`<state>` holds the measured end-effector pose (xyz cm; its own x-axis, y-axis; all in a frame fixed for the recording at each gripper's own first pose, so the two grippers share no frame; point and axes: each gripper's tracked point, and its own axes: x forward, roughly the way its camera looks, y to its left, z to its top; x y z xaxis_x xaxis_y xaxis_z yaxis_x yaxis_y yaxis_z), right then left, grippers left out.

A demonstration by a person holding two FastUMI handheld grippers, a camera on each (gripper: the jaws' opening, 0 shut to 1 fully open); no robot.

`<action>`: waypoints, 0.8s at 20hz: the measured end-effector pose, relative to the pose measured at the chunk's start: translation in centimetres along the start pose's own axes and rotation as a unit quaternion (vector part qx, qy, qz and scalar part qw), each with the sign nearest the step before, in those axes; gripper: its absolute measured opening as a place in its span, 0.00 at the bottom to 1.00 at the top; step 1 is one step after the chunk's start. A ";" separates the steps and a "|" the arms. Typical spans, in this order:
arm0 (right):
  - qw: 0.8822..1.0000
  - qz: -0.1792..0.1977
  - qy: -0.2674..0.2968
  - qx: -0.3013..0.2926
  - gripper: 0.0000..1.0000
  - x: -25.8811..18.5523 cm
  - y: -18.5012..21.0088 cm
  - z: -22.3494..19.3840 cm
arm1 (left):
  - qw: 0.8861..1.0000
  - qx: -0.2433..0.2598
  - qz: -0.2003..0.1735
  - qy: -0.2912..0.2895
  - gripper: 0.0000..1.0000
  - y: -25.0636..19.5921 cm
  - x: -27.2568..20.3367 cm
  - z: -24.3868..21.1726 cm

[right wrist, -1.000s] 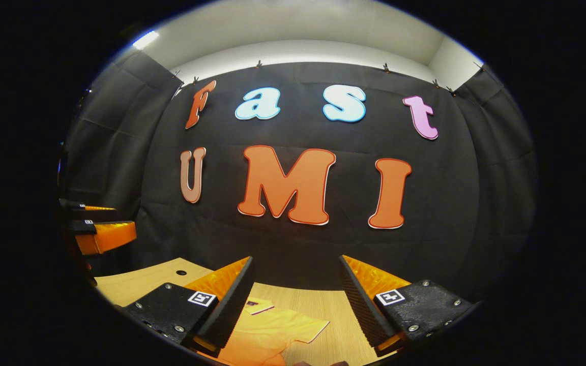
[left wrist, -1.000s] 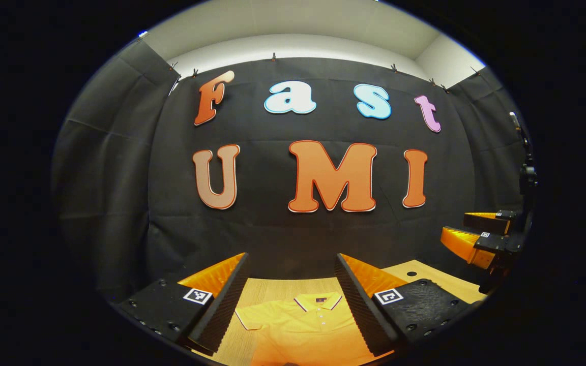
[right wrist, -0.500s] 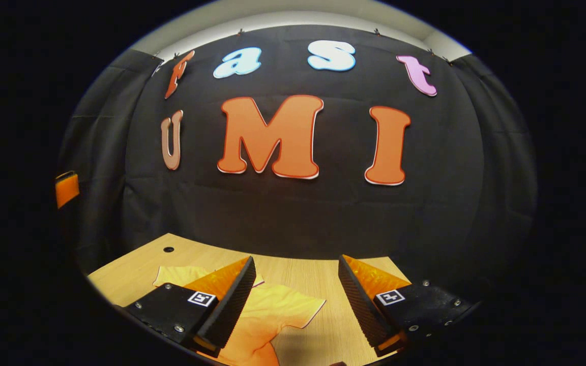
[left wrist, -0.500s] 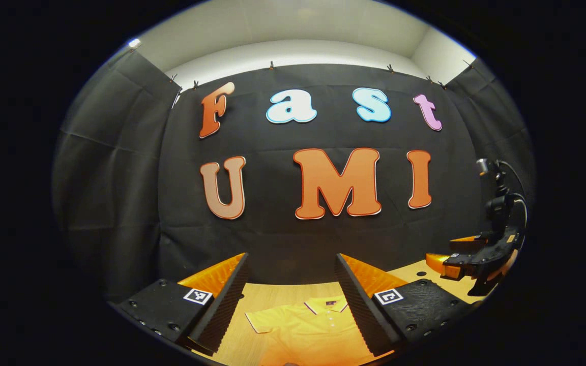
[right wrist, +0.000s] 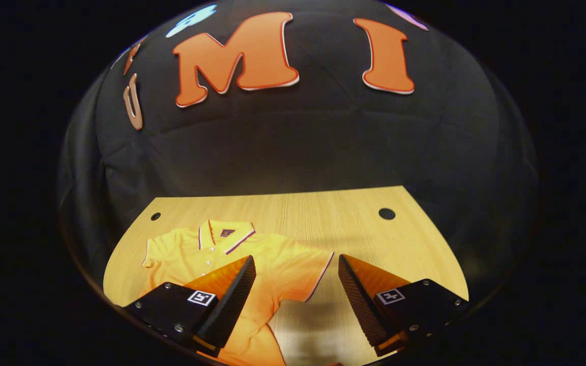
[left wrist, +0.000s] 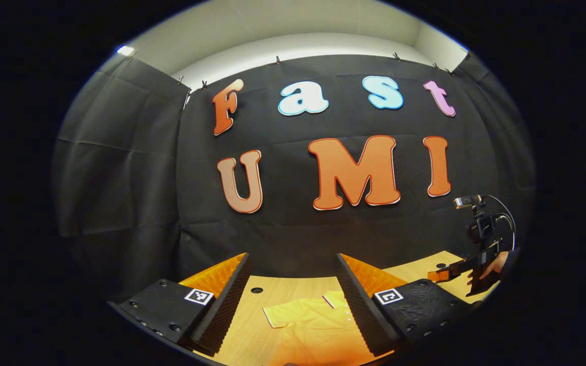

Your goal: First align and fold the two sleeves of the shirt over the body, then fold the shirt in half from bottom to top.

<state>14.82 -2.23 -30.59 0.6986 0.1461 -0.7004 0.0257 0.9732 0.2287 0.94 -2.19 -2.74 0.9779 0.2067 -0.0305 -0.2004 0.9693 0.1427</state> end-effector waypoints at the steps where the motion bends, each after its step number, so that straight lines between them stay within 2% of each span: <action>1: 1.000 -0.002 0.019 0.001 0.98 1.0 -0.6 -0.8 | 1.000 0.004 0.003 0.005 0.99 -0.1 0.1 -0.5; 5: 0.996 -0.013 0.084 -0.005 0.97 4.2 -1.9 -2.7 | 1.000 0.013 0.014 0.024 0.99 -0.3 0.0 -1.3; 9: 0.989 -0.008 0.150 0.003 0.96 7.7 -2.4 -4.2 | 0.999 0.018 0.025 0.038 0.99 -0.5 0.3 -1.9; 16: 0.968 -0.003 0.251 0.025 0.93 11.6 -2.9 -6.8 | 0.997 0.031 0.035 0.058 0.99 -1.3 1.0 -2.7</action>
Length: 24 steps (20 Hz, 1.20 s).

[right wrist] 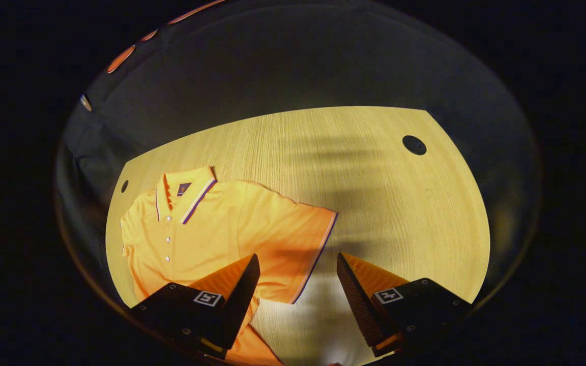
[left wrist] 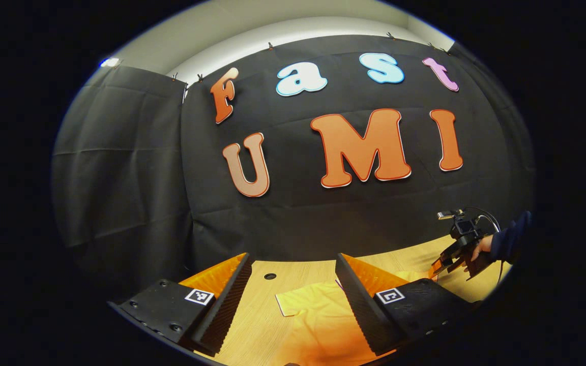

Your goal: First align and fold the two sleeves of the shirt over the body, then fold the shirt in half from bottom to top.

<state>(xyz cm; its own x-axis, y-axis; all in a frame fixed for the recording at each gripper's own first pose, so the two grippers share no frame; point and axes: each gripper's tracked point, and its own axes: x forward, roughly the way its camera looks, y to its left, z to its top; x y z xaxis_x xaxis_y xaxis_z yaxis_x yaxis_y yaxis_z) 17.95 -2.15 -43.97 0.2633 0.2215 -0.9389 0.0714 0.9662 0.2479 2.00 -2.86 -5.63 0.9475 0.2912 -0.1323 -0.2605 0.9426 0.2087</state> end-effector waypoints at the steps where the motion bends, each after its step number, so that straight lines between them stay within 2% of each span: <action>1: 1.000 0.004 0.018 0.003 0.92 0.9 0.1 -0.3 | 1.000 0.000 -0.001 0.004 0.99 -0.2 0.1 -0.3; 5: 0.998 0.008 0.065 0.020 0.90 3.2 -0.2 -1.0 | 1.000 0.006 -0.007 0.013 1.00 -1.2 0.6 -0.6; 7: 0.996 -0.001 0.082 0.019 0.89 4.1 -0.5 -1.2 | 1.000 0.008 -0.009 0.018 0.99 -1.6 0.9 -0.8; 12: 0.993 -0.056 0.106 -0.015 0.81 5.2 -1.2 -1.1 | 1.000 0.011 -0.010 0.025 0.99 -2.1 1.6 -1.0; 14: 0.990 -0.055 0.118 -0.048 0.75 5.3 -0.2 -0.8 | 0.999 0.007 -0.013 0.029 0.99 -2.5 1.8 -1.2; 16: 0.989 -0.057 0.126 -0.042 0.54 5.5 0.5 -0.8 | 0.999 0.007 -0.015 0.031 0.99 -2.9 2.0 -1.3; 17: 0.990 -0.056 0.125 -0.035 0.41 5.5 0.5 -0.6 | 0.999 0.007 -0.016 0.029 0.99 -2.9 1.9 -1.3; 18: 0.991 -0.054 0.121 -0.032 0.37 5.4 0.4 -0.5 | 1.000 0.008 -0.015 0.026 0.99 -2.9 2.0 -1.1; 19: 0.991 -0.050 0.120 -0.027 0.20 5.5 0.2 -0.4 | 1.000 0.008 -0.014 0.024 0.99 -2.7 1.9 -1.0; 22: 0.993 0.001 0.119 -0.003 0.09 4.9 1.1 -0.5 | 1.000 0.001 -0.008 0.025 0.99 -2.1 1.7 -1.2; 24: 0.995 0.008 0.097 0.007 0.09 4.6 1.2 0.4 | 1.000 -0.002 -0.001 0.027 0.99 -1.6 1.7 -1.5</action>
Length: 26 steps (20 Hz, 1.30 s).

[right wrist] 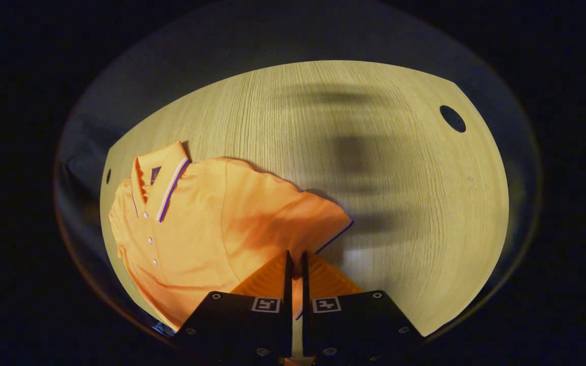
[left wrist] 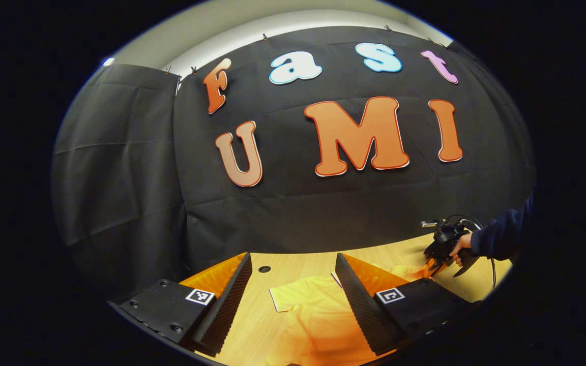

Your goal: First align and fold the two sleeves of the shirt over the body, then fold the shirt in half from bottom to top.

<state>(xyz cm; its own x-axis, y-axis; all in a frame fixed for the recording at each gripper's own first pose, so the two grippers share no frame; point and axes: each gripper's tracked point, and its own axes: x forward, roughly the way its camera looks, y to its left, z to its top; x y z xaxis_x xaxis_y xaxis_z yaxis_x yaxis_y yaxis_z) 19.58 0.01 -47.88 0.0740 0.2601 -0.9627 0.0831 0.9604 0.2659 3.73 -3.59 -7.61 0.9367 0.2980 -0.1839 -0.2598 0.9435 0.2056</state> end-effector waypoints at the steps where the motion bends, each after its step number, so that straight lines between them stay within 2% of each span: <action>1: 1.000 0.011 -0.012 0.003 0.09 -0.6 0.6 0.7 | 1.000 -0.002 0.002 0.001 0.99 0.2 -0.1 -0.1; 3: 0.998 0.045 -0.030 0.015 0.08 -2.1 2.4 1.7 | 1.000 -0.003 0.006 0.002 0.99 0.4 -0.1 -0.2; 7: 0.996 0.079 -0.041 -0.002 0.08 -3.9 5.6 2.3 | 1.000 0.000 0.008 0.005 0.99 0.3 -0.2 -0.3; 12: 0.990 0.135 -0.044 -0.016 0.08 -5.1 11.6 2.3 | 1.000 0.007 0.017 0.010 0.99 0.2 -0.3 -0.6; 13: 0.988 0.146 -0.041 -0.020 0.14 -5.1 12.7 2.2 | 1.000 0.008 0.019 0.011 0.99 0.3 -0.4 -0.8; 14: 0.987 0.154 -0.035 -0.020 0.08 -5.3 13.5 1.8 | 1.000 0.010 0.021 0.014 0.99 0.4 -0.4 -1.0; 15: 0.985 0.166 -0.029 -0.017 0.14 -5.6 14.4 1.5 | 0.999 0.012 0.023 0.017 1.00 0.6 -0.5 -1.3; 16: 0.983 0.178 -0.028 -0.016 0.12 -5.8 15.4 1.3 | 0.999 0.013 0.027 0.022 0.99 0.9 -0.5 -1.6; 19: 0.977 0.207 -0.045 -0.024 0.46 -7.0 16.9 1.7 | 0.999 -0.004 0.028 0.032 0.99 1.4 0.0 -2.5; 20: 0.976 0.210 -0.053 -0.028 0.52 -7.4 17.0 1.8 | 0.999 -0.012 0.028 0.040 0.99 1.7 0.5 -2.9; 21: 0.975 0.213 -0.060 -0.032 0.51 -8.0 17.0 2.0 | 0.998 -0.018 0.030 0.050 0.99 2.1 1.0 -3.7; 22: 0.975 0.209 -0.068 -0.037 0.66 -8.3 16.6 2.0 | 0.997 -0.025 0.032 0.063 0.99 2.4 1.6 -4.4; 23: 0.975 0.201 -0.079 -0.042 0.73 -8.5 16.1 2.2 | 0.996 -0.032 0.032 0.075 1.00 2.9 2.6 -5.2; 24: 0.976 0.189 -0.094 -0.049 0.78 -8.8 15.5 2.5 | 0.995 -0.039 0.033 0.088 0.99 3.5 3.5 -6.0; 25: 0.976 0.179 -0.113 -0.054 0.76 -9.5 15.0 3.0 | 0.993 -0.045 0.030 0.100 0.99 3.8 4.2 -7.0; 26: 0.975 0.170 -0.131 -0.055 0.89 -10.4 14.4 3.3 | 0.992 -0.048 0.029 0.114 0.99 4.2 5.1 -7.9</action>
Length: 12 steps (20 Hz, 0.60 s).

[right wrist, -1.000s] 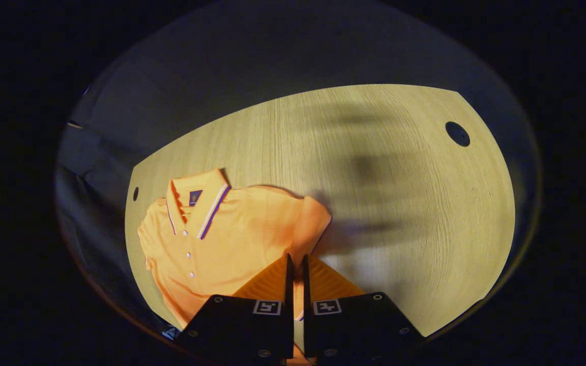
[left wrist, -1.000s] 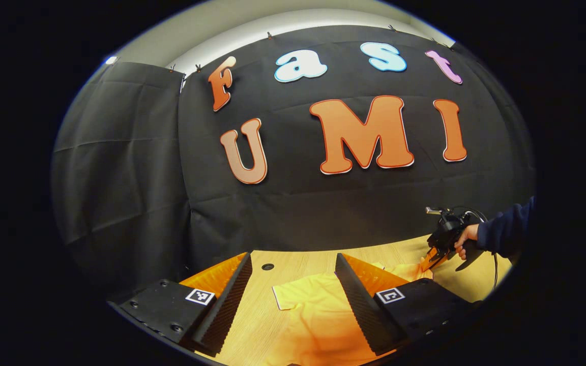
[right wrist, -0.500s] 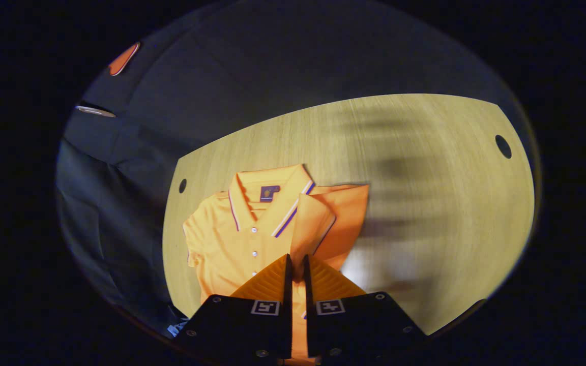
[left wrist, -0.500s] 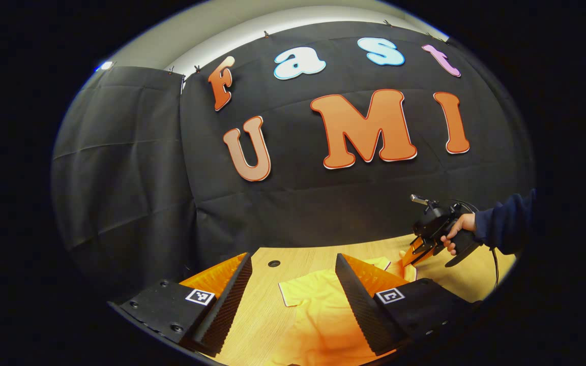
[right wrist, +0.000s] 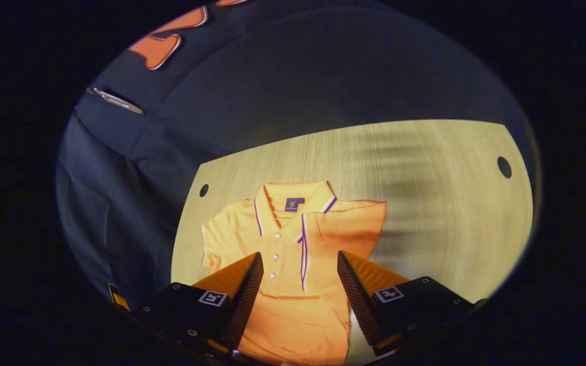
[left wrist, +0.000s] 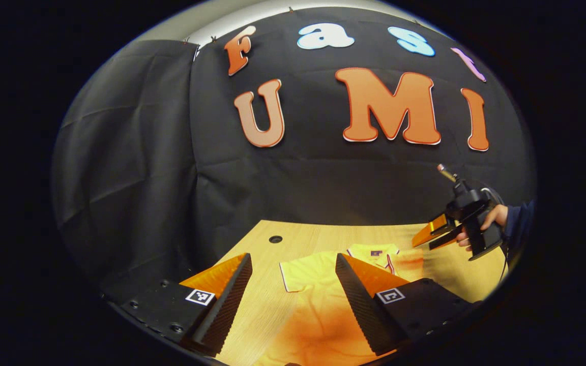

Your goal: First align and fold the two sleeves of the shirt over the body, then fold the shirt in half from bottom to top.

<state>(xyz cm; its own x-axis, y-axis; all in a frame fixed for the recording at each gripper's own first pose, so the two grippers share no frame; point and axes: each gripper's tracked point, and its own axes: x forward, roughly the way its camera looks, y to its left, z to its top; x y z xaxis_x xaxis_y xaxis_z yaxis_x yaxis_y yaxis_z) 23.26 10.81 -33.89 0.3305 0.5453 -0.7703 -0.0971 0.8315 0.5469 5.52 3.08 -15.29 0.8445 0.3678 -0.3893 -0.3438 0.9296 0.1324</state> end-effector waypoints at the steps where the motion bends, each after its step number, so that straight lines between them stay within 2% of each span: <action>1: 1.000 -0.005 -0.017 -0.001 0.93 -1.0 -0.1 0.5 | 1.000 -0.001 -0.003 0.015 0.99 0.5 1.0 -0.9; 6: 0.995 -0.031 -0.095 0.006 0.97 -5.8 -0.3 1.4 | 0.995 -0.010 -0.038 0.092 0.99 1.9 6.8 -4.7; 12: 0.983 -0.089 -0.158 -0.001 0.98 -10.8 -0.5 0.4 | 0.977 -0.032 -0.081 0.195 0.99 2.8 14.1 -9.4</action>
<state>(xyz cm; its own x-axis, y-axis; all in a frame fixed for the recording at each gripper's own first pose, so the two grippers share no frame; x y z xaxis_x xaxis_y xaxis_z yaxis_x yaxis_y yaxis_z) 20.10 4.41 -25.71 0.6182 0.3312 -0.7128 -0.0136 0.9112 0.4117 12.60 10.64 -28.98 0.6735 0.1681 -0.7198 -0.2547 0.9669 -0.0125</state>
